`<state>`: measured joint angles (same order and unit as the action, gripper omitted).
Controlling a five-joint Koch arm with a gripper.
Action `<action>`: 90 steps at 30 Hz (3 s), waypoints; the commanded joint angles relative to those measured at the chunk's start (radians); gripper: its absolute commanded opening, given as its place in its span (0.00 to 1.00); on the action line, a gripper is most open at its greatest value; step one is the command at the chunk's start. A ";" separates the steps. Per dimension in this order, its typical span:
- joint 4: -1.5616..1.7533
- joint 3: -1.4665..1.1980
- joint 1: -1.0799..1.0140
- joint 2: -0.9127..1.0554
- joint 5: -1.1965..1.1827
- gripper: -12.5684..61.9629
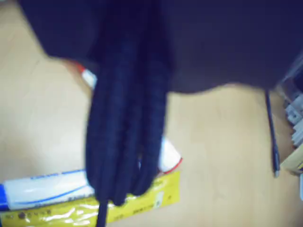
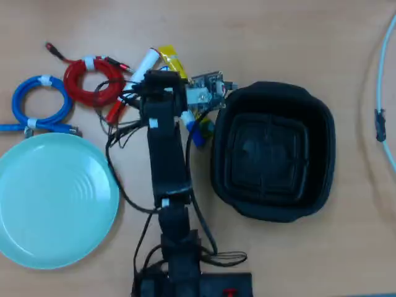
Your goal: Put a black charging cable in a black bowl and put a red charging cable in a green bowl
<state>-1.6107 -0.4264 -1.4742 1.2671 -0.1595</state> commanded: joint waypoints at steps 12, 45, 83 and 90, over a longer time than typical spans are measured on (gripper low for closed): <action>-0.051 0.037 -0.166 0.161 0.017 0.07; 0.066 -0.434 -0.879 0.069 -0.018 0.18; 0.169 -0.594 0.423 0.153 0.109 0.89; 0.255 -0.552 0.492 -0.038 -0.064 0.89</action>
<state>-1.4281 -1.0569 -0.9956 1.2594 -0.1687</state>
